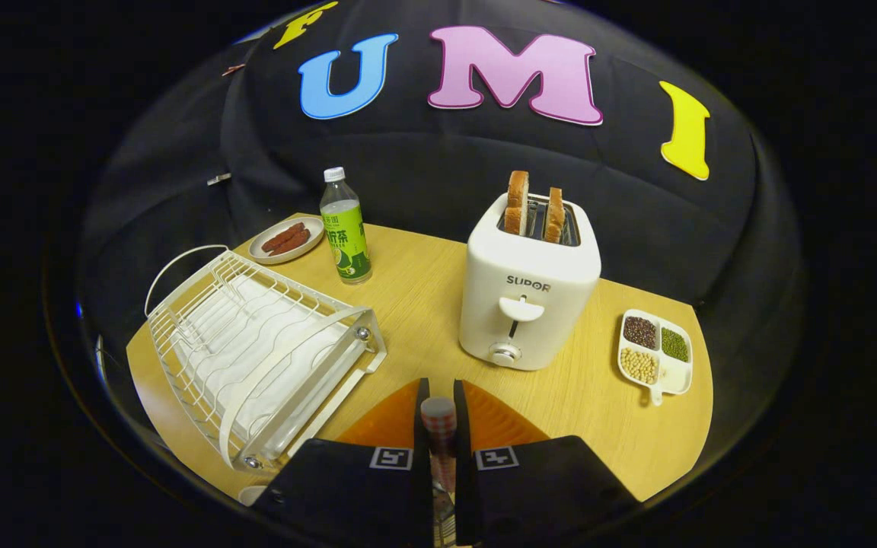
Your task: Take the plate from the dish rack, then take the spoon from the basket and place it into the plate.
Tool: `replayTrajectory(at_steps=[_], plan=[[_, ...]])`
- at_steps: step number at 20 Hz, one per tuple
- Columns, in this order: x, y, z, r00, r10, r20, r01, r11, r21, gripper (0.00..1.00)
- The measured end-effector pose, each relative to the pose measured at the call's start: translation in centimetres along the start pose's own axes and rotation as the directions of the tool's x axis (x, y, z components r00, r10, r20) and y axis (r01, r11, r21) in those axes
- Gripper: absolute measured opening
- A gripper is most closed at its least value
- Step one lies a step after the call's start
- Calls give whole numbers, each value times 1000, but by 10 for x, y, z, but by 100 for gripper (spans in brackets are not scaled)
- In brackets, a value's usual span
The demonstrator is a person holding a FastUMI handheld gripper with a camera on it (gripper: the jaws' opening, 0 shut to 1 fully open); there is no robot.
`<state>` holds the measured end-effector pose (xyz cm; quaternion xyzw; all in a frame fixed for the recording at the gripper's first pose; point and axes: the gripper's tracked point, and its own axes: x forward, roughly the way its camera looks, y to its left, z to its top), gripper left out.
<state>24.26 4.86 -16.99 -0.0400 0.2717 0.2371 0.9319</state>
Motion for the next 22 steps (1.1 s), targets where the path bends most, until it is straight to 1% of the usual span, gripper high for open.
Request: replayTrajectory(at_steps=[4, 7, 10, 14, 17, 19, 22], plan=[[-14, -9, 25, 998, -16, 60, 13, 998, 58, 15], [-20, -11, 32, 999, -13, 52, 10, 998, 56, 15], [-39, -8, 53, 995, 1, 97, -7, 998, 65, 15], [-74, 8, 76, 989, 67, 134, -77, 995, 67, 15], [-104, 37, 75, 981, 134, 141, -146, 986, 76, 15], [-122, 54, 64, 974, 186, 126, -195, 979, 64, 15], [-140, 87, 26, 962, 266, 64, -271, 960, 73, 15]])
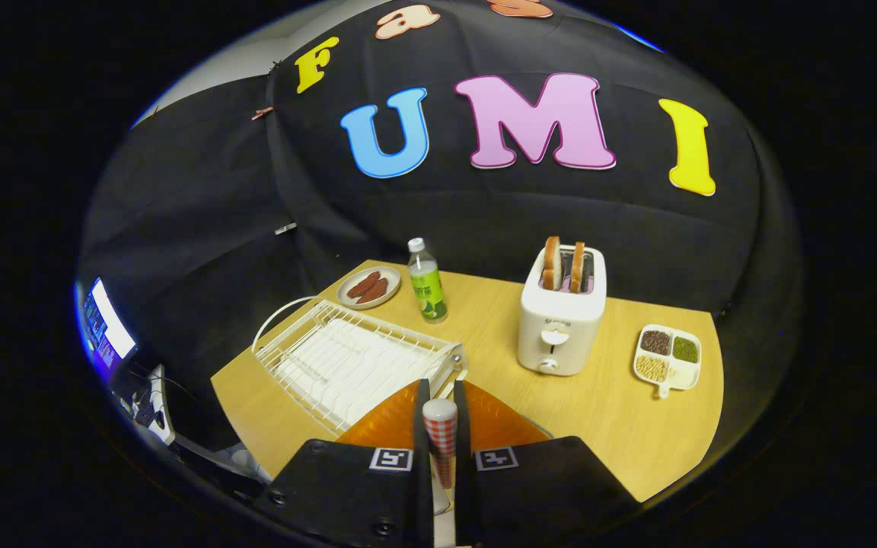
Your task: Take the plate from the dish rack, then take the spoon from the basket and place it into the plate.
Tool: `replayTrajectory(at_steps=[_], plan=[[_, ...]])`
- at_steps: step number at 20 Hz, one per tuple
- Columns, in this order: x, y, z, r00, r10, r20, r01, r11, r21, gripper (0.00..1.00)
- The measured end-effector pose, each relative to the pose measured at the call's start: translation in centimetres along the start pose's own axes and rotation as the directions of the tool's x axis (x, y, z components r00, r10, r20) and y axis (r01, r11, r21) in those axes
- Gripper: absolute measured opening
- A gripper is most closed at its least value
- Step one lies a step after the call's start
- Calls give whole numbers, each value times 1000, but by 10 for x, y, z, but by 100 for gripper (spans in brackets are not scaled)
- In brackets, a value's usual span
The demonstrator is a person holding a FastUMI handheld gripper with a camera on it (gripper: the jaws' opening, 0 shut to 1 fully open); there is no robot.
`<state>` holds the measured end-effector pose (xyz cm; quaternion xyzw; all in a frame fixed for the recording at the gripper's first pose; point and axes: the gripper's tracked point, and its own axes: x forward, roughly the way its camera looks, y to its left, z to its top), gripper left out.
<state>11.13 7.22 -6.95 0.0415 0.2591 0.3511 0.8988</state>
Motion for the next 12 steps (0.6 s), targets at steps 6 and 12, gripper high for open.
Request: replayTrajectory(at_steps=[6, 12], plan=[[14, 22, -95, 983, 37, -182, -22, 996, 85, 15], [31, 12, -143, 959, 12, -283, 18, 994, 103, 15]])
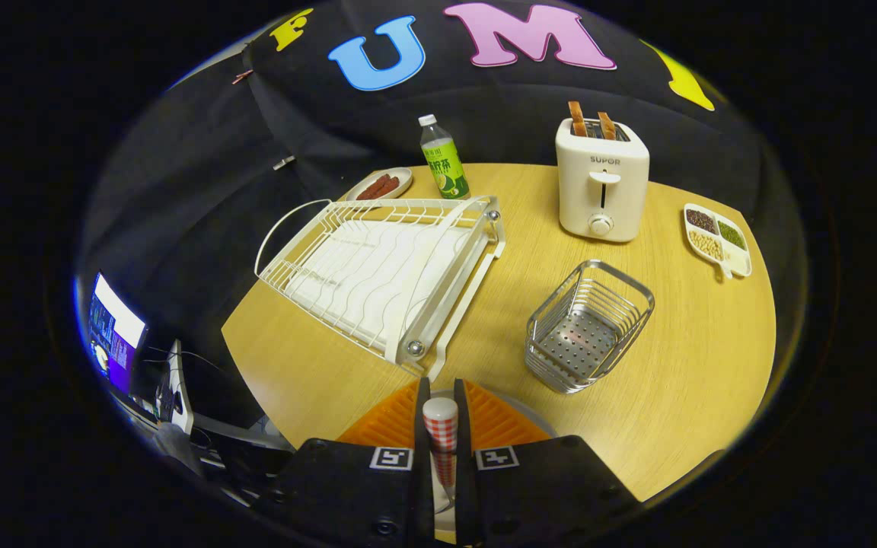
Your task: Take the plate from the dish rack, then take the spoon from the basket and place it into the plate.
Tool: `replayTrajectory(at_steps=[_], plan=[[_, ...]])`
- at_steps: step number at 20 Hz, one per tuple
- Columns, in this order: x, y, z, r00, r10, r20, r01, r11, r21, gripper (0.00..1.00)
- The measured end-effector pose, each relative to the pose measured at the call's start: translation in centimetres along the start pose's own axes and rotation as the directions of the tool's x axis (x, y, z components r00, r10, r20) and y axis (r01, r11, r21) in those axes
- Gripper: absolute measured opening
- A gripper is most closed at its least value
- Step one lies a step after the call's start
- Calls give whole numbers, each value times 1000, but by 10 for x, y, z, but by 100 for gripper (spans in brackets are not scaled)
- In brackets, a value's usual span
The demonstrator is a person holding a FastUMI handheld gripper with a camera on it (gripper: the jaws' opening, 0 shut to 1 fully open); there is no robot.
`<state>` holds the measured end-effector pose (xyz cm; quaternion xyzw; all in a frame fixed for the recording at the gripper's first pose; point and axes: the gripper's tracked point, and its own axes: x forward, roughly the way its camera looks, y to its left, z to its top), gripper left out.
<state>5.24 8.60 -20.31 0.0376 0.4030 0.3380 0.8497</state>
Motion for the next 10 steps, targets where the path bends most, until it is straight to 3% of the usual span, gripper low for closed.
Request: replayTrajectory(at_steps=[6, 8, 10], plan=[[15, 0, -13, 999, -5, -36, 5, 1000, -5, 17], [13, -2, -13, 999, -11, -39, 11, 1000, 3, 22], [9, -9, -7, 999, -33, -16, 33, 999, 0, 65]])
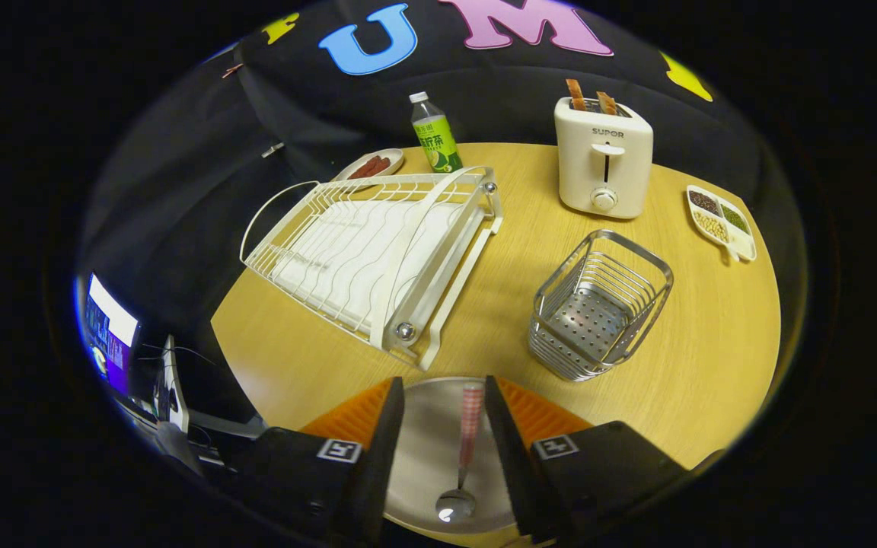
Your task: Take the plate from the dish rack, then take the spoon from the basket and place it into the plate.
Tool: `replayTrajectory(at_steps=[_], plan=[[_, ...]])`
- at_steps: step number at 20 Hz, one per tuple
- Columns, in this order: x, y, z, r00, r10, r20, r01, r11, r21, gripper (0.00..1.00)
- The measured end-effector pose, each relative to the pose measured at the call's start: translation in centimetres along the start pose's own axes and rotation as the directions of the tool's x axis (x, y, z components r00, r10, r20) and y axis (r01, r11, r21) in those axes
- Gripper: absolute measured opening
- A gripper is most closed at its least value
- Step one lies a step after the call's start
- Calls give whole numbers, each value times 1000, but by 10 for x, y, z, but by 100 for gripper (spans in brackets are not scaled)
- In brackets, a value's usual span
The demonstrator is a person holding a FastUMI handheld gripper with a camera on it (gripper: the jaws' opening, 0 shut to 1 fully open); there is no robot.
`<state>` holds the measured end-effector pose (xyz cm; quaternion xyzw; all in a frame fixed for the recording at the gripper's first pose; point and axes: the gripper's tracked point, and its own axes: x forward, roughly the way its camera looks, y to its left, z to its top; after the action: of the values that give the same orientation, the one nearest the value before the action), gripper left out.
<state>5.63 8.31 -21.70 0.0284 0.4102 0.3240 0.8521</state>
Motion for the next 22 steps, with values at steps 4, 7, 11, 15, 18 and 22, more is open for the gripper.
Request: replayTrajectory(at_steps=[4, 7, 11, 15, 18, 22], plan=[[-21, -8, 19, 996, -17, 92, 18, 1000, -6, 99], [-46, -11, 41, 978, -35, 204, 43, 998, -37, 99], [-83, -12, 70, 940, -46, 339, 73, 995, -66, 99], [-119, -17, 96, 893, -83, 441, 123, 990, -64, 99], [-147, -23, 120, 846, -141, 514, 181, 983, -28, 99], [-190, -30, 147, 748, -242, 618, 273, 961, 47, 99]])
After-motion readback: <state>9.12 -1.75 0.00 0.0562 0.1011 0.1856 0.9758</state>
